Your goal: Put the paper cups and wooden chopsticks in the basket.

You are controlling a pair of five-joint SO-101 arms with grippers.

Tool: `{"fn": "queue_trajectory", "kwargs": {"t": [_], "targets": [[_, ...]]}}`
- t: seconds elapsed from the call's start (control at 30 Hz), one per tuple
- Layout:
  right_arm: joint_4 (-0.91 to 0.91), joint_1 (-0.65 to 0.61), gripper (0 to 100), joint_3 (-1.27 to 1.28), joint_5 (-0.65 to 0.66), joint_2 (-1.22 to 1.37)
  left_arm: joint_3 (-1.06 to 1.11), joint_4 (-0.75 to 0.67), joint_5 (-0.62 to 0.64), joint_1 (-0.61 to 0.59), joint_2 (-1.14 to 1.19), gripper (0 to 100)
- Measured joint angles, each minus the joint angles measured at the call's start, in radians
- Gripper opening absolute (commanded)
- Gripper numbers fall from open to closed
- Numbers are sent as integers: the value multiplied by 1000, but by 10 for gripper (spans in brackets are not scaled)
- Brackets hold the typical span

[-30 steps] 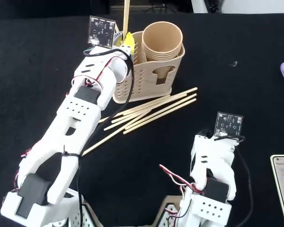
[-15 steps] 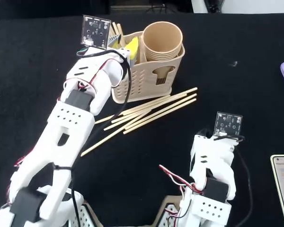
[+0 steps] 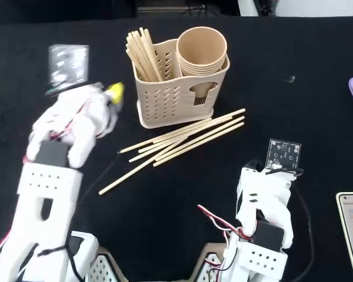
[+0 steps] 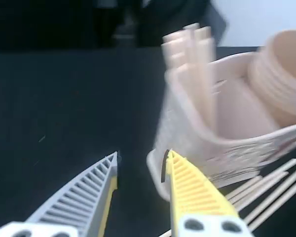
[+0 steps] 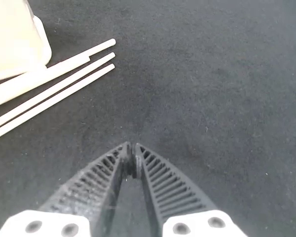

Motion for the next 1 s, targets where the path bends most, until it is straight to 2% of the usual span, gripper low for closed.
{"fn": "queue_trajectory", "kwargs": {"t": [0.13, 0.27, 0.33, 0.5, 0.63, 0.8, 1.0], "targets": [[0, 0, 15, 0, 0, 0, 199, -35, -2, -29, -38, 171], [0, 0, 16, 0, 0, 0, 377, -224, -2, -31, 6, 171], [0, 0, 41, 0, 0, 0, 404, -265, -2, -38, 48, 171], [48, -17, 204, -38, 87, 0, 414, -272, -2, -52, 155, 170], [98, -75, 170, -167, 209, 0, 416, -272, -2, -100, 253, 167], [186, -222, 165, -377, 250, 12, 414, -272, -2, -157, 351, 166], [262, -463, 174, -632, 358, 354, 413, -272, -2, -167, 384, 166]]}}
